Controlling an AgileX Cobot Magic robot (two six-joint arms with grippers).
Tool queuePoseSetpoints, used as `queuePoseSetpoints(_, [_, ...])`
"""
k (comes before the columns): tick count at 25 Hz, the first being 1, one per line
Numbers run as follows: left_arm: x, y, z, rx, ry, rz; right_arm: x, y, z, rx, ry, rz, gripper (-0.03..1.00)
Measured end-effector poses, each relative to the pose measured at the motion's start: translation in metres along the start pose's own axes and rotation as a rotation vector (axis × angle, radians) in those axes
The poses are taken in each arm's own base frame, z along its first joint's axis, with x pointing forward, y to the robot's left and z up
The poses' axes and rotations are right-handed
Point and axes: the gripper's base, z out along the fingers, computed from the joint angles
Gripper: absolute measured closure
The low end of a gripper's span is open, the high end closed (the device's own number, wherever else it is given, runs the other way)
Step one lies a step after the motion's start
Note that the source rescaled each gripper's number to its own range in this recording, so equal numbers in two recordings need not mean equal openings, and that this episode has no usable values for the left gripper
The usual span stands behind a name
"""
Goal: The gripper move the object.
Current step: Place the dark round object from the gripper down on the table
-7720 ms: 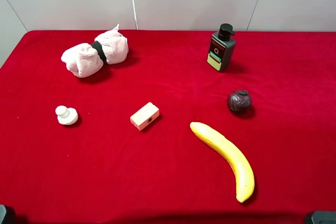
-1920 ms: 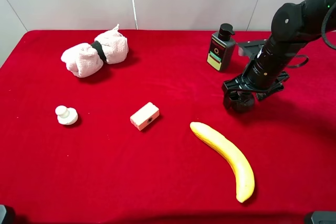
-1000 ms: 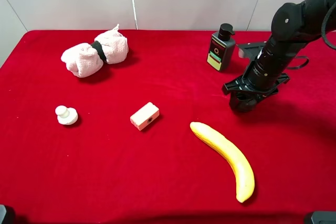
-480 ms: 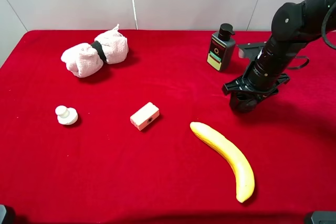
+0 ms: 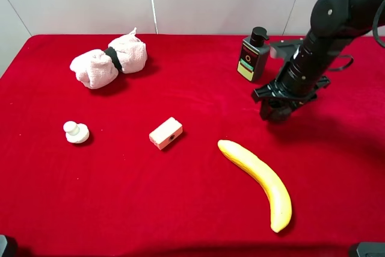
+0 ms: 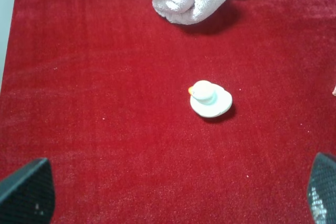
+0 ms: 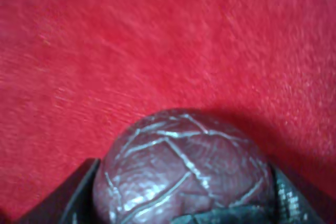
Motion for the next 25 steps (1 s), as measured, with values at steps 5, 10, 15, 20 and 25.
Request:
queuePoseSetpoints(5, [0.0,0.0,0.0,0.0,0.0,0.0,-0.009,0.018,-0.018,-0.01,-0.026,-0.057,0.95])
queuePoseSetpoints(10, [0.0,0.0,0.0,0.0,0.0,0.0,-0.018,0.039,-0.034,-0.02,-0.02,-0.127,0.95])
queuePoseSetpoints(15, [0.0,0.0,0.0,0.0,0.0,0.0,-0.026,0.067,-0.051,-0.024,-0.023,-0.217,0.95])
queuePoseSetpoints(20, [0.0,0.0,0.0,0.0,0.0,0.0,-0.036,0.101,-0.074,-0.03,-0.057,-0.32,0.95])
queuePoseSetpoints(25, [0.0,0.0,0.0,0.0,0.0,0.0,-0.05,0.131,-0.099,-0.044,-0.117,-0.396,0.95])
